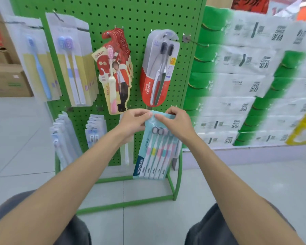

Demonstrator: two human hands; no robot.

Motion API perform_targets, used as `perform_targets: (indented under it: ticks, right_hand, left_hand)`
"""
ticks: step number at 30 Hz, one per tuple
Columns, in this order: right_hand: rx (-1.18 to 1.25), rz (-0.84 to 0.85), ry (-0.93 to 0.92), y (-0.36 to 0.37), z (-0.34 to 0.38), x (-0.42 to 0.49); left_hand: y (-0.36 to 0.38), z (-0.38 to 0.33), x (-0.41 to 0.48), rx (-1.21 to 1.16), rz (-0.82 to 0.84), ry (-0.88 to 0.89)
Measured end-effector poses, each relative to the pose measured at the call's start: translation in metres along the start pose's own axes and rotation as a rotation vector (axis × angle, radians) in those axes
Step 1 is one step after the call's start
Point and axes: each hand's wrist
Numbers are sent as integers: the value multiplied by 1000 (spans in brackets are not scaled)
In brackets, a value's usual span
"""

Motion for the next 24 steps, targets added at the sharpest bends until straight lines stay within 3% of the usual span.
perform_targets:
  ticks: [5,11,16,18,24]
  right_hand:
    - [44,61,8,7,-2,-10]
    - [191,86,65,11,-5,-16]
    - [410,199,440,28,-35,-23]
    - [526,241,482,32,-38,-32]
    - [632,577,541,35,-55,-72]
  left_hand:
    - [-16,20,-11,91,195,-70]
    - [-32,33,-18,54,46,-105]
    - [-33,30,-19,-84,-13,-156]
    - [-31,32,-19,-68,-30,-162]
    - [-24,42,-21,-84,-91,-200]
Point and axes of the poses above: each hand's wrist, its own x-axis towards the middle knuckle, its own y-axis out of the palm, z = x × y, and after that the axes turned 3 degrees about -z, right-handed
